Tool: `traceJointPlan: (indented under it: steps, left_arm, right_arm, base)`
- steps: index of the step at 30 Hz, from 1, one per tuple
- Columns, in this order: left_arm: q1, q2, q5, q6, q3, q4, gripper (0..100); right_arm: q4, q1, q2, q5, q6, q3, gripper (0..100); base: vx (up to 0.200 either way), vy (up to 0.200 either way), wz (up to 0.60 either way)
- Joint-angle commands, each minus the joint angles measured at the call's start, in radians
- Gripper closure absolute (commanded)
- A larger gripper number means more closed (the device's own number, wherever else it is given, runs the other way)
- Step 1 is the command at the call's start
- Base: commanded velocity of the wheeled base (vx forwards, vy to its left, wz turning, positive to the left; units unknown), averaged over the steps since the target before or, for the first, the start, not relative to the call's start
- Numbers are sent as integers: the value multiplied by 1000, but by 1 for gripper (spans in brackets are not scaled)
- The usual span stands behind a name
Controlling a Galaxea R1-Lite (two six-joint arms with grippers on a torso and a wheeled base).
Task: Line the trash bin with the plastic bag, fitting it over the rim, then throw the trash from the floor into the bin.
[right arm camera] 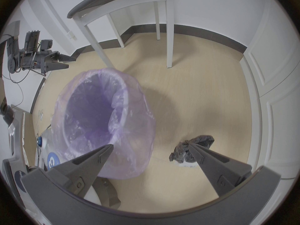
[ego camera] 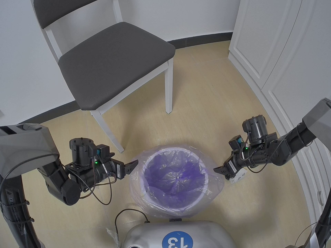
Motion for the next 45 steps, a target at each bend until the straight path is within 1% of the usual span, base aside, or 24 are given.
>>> traceJointPlan:
  steps: [1,3,4,6,8,12,17,23,30,34,42,45]
  left_arm:
    - [-7,59,3,7,91,-66,0]
    - [-1,119,2,7,100,-110,0]
    - [-1,125,2,7,100,-117,0]
    - [2,182,-3,7,90,-186,0]
    - [2,220,-4,7,79,-218,0]
    - [-3,268,-6,9,50,-222,0]
    - [5,275,-6,26,17,-224,0]
    - [19,236,-6,24,25,-226,0]
    - [28,197,-3,14,57,-227,0]
    - [33,217,-1,17,73,-222,0]
    - [49,275,2,20,34,-221,0]
    - [49,275,2,20,34,-221,0]
  right_arm:
    - [-72,1,-27,-2,-9,104,0]
    - [-118,1,-26,-2,-8,140,0]
    - [-119,1,-26,-2,-8,143,0]
    - [-124,-2,-29,-2,-9,159,0]
    - [-124,-4,-26,-2,-9,166,0]
    - [-126,-1,-6,-2,-9,174,0]
    - [-139,3,22,-2,-11,176,0]
    - [-147,7,51,-2,-11,168,0]
    - [-231,6,126,-2,-8,170,0]
    - [-254,3,163,-1,-4,154,0]
    - [-264,-4,251,-2,-1,76,0]
    - [-264,-4,251,-2,-1,76,0]
  base:
    - [0,0,0]
    - [0,0,0]
    - [0,0,0]
    - [0,0,0]
    - [0,0,0]
    - [0,0,0]
    - [0,0,0]
    - [0,0,0]
    - [0,0,0]
    - [0,0,0]
    - [0,0,0]
    - [0,0,0]
